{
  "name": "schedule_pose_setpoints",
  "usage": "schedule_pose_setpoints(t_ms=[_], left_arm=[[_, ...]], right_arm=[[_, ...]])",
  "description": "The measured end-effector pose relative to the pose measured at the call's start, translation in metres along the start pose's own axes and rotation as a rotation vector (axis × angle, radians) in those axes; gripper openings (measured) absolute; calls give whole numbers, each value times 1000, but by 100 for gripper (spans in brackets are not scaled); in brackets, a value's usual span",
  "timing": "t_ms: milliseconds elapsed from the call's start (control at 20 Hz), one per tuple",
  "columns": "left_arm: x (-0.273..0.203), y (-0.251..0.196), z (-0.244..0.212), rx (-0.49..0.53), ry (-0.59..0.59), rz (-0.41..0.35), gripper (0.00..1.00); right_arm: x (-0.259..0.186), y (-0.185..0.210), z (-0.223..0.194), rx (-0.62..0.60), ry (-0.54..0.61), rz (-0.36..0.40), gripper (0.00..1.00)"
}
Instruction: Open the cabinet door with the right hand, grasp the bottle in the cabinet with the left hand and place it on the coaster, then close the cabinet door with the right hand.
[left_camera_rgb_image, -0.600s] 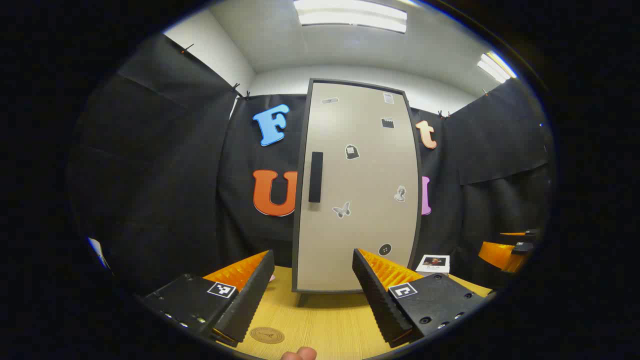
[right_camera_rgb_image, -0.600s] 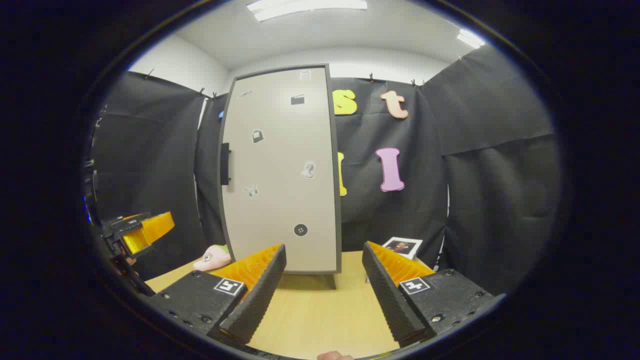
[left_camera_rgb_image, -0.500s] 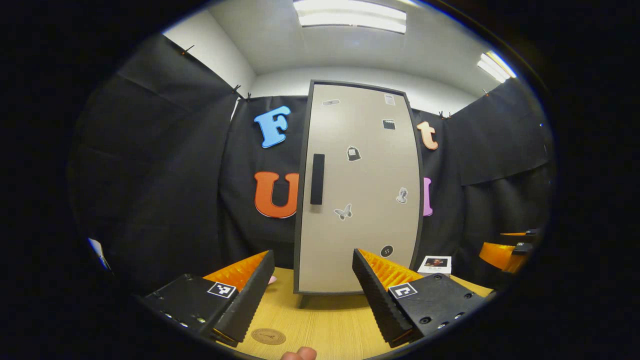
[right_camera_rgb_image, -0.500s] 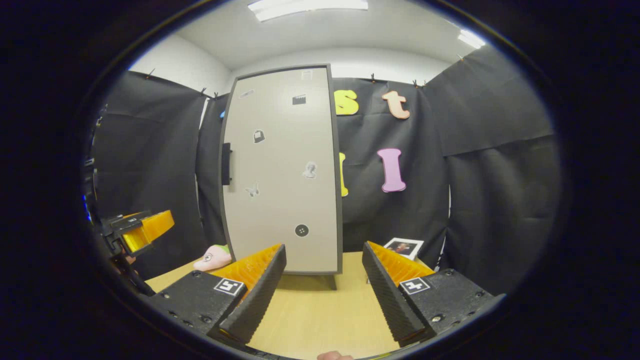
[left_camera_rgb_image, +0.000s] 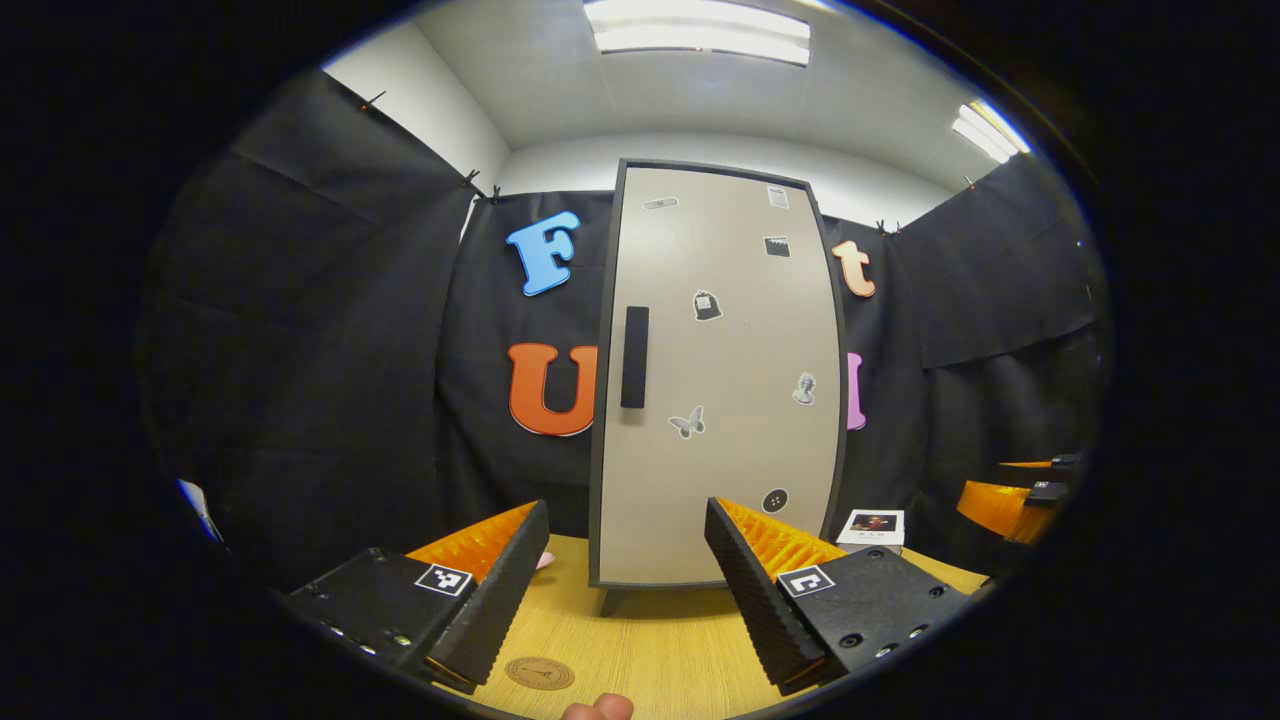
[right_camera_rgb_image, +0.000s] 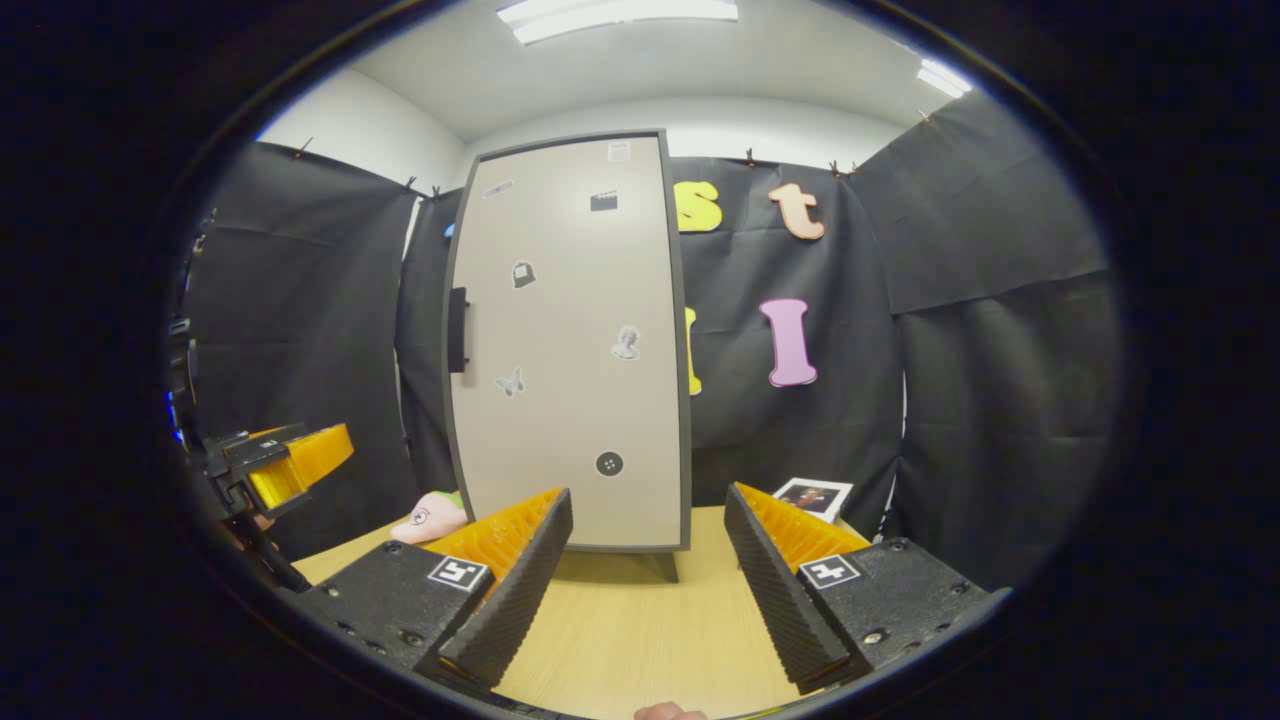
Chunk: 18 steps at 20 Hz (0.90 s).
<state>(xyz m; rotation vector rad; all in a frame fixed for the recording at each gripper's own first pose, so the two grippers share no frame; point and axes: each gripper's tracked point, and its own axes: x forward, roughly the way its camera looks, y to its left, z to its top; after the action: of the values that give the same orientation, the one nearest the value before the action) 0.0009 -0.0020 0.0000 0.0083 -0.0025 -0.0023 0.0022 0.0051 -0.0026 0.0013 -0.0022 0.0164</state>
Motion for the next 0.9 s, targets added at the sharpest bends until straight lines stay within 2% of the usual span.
schedule_pose_setpoints(t_ms=[150,350,500,900], left_arm=[[0,1,0,6,-3,7,95],[-2,-3,-3,-2,1,-3,95],[-6,-2,-6,15,9,-2,95],[-12,9,-12,28,25,14,95]], right_arm=[[0,0,-1,-1,13,5,96],[2,14,18,4,-4,64,98],[18,32,39,-5,-19,142,98],[84,117,98,-35,-20,369,98]])
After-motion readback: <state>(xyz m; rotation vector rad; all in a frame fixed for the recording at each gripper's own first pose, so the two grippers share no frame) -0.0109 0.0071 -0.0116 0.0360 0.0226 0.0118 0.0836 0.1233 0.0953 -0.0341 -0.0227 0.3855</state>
